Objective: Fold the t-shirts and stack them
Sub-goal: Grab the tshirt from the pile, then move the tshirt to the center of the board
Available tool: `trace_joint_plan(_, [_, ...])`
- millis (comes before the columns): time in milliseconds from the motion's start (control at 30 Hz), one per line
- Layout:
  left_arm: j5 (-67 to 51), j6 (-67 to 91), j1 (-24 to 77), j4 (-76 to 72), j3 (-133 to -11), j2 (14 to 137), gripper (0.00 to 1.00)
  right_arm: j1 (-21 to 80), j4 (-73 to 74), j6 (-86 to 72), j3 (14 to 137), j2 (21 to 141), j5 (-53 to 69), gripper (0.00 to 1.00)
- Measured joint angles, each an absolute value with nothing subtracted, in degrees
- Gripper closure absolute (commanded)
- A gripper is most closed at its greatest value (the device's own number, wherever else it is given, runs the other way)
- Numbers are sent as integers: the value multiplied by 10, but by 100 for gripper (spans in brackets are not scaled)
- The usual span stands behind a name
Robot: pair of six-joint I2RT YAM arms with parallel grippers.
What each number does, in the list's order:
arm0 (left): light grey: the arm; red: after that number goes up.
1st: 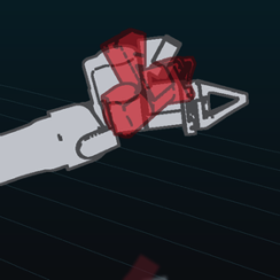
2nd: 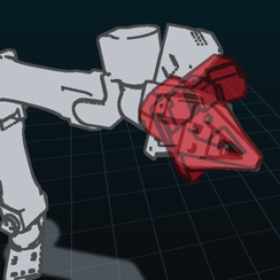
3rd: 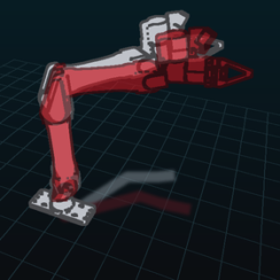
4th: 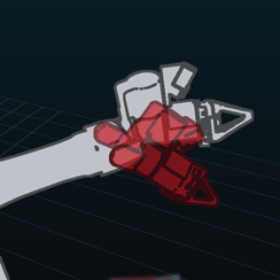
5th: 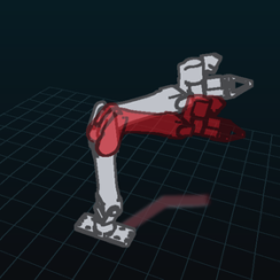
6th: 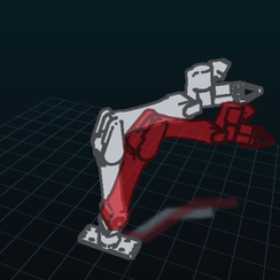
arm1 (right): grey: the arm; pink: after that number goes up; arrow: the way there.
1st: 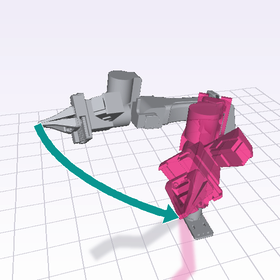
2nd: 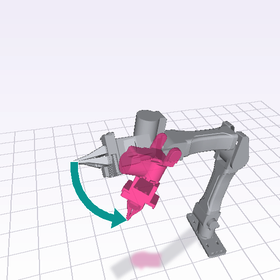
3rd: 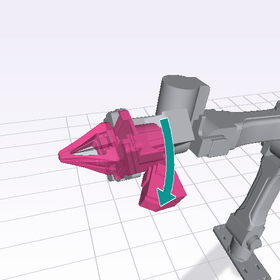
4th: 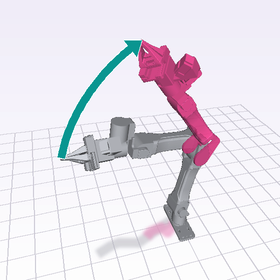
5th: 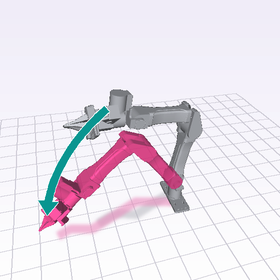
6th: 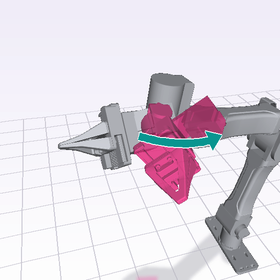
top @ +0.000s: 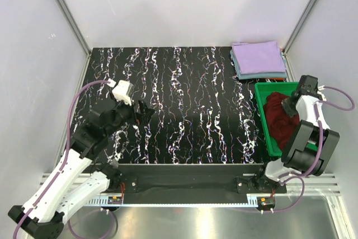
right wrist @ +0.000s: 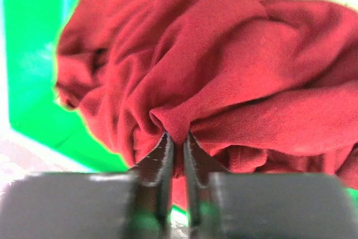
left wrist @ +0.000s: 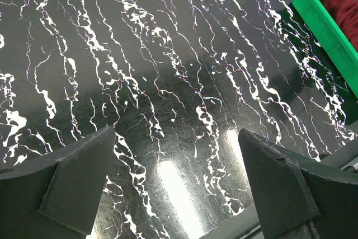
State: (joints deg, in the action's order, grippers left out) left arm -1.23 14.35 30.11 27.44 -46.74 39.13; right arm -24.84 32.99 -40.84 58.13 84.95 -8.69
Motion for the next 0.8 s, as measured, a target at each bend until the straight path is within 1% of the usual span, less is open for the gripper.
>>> trace_joint_plan(33, [-12, 143, 301, 275, -467, 391, 1, -249, 333, -406, 589, 847, -80, 100])
trace_joint_plan(133, [-12, 143, 301, 275, -467, 389, 1, -250, 361, -391, 646, 836, -60, 100])
trace_joint_plan(200, [-12, 143, 301, 275, -467, 385, 1, -251, 383, -378, 720, 821, -28, 100])
trace_joint_plan(267, [-12, 144, 301, 275, -467, 383, 1, -251, 398, -374, 806, 796, 29, 100])
trace_joint_plan(367, [-12, 144, 301, 275, -467, 382, 1, -251, 384, -399, 925, 752, 137, 100])
trace_joint_plan(467, [-1, 149, 301, 276, -467, 380, 1, -247, 317, -463, 988, 702, 241, 100])
trace_joint_plan(600, [23, 162, 301, 279, -469, 375, 1, -211, 194, -567, 1007, 650, 343, 100])
trace_joint_plan(700, [22, 168, 301, 296, -480, 376, 1, -156, 139, -595, 996, 636, 385, 100])
trace_joint_plan(800, [17, 182, 301, 314, -496, 383, 1, -76, 120, -583, 898, 617, 393, 97])
